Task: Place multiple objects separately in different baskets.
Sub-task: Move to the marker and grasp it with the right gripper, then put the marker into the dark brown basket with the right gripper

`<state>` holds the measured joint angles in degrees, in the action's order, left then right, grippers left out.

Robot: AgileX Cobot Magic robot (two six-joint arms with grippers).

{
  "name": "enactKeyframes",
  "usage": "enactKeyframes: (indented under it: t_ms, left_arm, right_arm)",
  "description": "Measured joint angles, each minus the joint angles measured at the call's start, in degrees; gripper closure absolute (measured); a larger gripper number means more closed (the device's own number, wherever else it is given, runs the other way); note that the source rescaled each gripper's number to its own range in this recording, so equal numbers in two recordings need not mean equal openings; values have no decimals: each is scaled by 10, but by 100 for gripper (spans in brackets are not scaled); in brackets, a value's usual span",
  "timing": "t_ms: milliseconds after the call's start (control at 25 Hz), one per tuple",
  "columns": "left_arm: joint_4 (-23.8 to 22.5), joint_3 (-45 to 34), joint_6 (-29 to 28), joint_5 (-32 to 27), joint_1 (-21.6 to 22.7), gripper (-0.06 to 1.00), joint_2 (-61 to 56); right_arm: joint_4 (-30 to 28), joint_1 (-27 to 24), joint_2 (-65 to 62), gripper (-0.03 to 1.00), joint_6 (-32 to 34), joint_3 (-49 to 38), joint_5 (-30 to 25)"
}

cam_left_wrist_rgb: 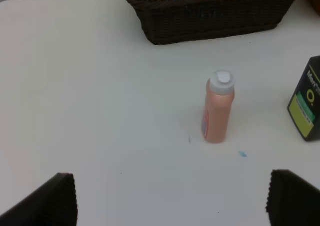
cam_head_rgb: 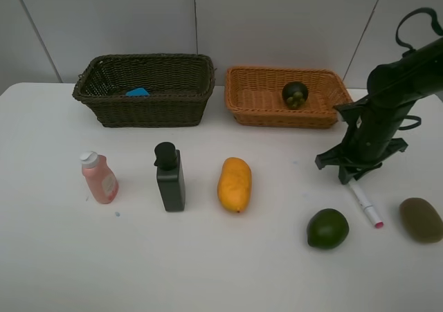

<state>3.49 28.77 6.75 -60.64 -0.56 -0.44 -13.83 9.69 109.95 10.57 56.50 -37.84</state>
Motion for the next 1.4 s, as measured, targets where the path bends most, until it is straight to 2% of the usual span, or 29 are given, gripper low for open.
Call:
enactKeyframes:
  t_ms: [440,760,1120,1400]
  left_arm:
    - [0,0,0,0,0,-5,0]
    - [0,0,0,0,0,-5,0]
    - [0,0,0,0,0,-5,0]
    - [0,0,0,0,0,-5,0]
  right_arm:
    - [-14,2,-97,97,0,0,7]
    - [-13,42,-129,97,0,17,38]
    - [-11,126,-129,97,-17,141,39]
    - [3,178,-92,97,-59,271,54]
